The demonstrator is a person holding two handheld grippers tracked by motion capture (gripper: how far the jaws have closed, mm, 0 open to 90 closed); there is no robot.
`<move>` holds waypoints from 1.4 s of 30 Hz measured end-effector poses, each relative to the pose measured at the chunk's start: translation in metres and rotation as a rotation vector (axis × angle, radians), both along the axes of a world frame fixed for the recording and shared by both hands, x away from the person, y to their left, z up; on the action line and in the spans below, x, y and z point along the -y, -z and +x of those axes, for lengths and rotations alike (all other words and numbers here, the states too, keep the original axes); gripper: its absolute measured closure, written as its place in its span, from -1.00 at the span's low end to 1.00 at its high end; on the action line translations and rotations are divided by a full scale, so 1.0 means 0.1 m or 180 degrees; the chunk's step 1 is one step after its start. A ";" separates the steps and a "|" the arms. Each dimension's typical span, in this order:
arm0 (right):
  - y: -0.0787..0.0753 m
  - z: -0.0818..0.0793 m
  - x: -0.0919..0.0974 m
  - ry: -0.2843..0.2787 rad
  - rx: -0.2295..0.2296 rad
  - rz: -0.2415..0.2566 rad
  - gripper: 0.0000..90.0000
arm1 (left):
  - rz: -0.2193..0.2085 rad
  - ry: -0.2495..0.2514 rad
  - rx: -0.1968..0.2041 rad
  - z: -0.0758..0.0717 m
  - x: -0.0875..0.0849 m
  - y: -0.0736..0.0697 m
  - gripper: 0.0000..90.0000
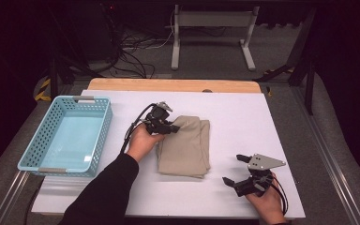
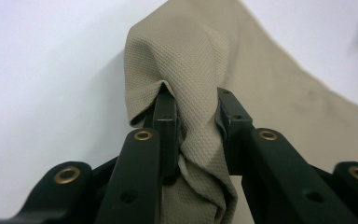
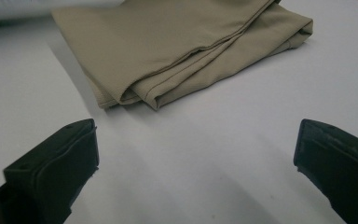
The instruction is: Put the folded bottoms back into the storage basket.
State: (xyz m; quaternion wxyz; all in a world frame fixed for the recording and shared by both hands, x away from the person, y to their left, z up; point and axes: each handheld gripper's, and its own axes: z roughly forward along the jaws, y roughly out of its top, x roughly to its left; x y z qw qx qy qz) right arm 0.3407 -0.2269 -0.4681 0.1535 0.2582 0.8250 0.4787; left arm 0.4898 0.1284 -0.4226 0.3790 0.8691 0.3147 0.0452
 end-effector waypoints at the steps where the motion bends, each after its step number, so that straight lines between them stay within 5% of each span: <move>1: 0.00 0.00 0.00 0.0000 0.0000 0.0000 -0.99 | 0.0000 0.0000 0.0000 0.00 0.00 0.00 0.64; 6: 0.00 0.00 0.00 0.0000 0.0001 -0.0003 -0.99 | -0.0269 0.0095 0.0095 -0.09 -0.01 -0.16 0.64; 20: 0.00 0.00 0.00 -0.0004 0.0005 0.0003 -0.99 | -0.0577 0.0196 0.0440 -0.30 -0.09 -0.51 0.64; 42: 0.00 -0.01 0.00 -0.0005 0.0011 0.0012 -0.99 | -0.0831 0.0141 0.0804 -0.47 -0.33 -0.89 0.64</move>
